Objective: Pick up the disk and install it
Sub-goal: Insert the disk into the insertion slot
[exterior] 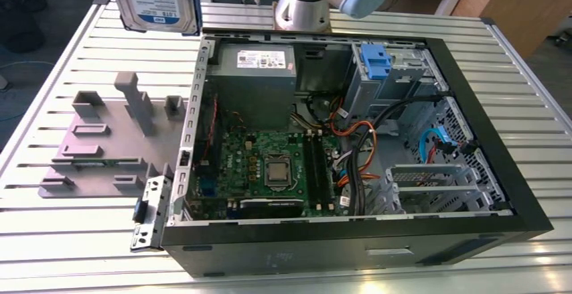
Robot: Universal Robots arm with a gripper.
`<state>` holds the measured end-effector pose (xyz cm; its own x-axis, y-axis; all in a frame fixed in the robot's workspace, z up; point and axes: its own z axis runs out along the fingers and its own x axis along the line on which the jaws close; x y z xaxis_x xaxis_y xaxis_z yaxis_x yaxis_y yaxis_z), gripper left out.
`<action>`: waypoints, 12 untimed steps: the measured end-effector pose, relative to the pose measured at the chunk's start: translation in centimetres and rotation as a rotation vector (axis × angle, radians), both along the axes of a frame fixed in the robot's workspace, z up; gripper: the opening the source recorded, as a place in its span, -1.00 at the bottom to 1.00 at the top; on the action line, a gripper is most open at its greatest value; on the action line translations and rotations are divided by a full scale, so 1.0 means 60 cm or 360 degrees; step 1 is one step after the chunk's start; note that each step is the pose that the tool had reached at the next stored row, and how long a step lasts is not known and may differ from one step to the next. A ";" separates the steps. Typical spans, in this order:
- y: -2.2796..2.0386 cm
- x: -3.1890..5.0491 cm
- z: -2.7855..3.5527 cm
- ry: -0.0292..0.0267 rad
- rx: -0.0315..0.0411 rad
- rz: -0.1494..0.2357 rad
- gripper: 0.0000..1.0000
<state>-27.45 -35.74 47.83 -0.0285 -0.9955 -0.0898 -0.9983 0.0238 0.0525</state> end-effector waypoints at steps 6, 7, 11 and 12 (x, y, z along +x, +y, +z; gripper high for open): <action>0.0000 0.010 0.000 -0.00001 0.0000 0.0000 -0.26; 0.0000 0.011 0.000 -0.00001 0.0000 0.0000 -0.26; 0.0000 0.018 0.000 -0.00001 0.0000 0.0000 -0.26; 0.0000 0.020 0.000 -0.00001 0.0000 0.0000 -0.26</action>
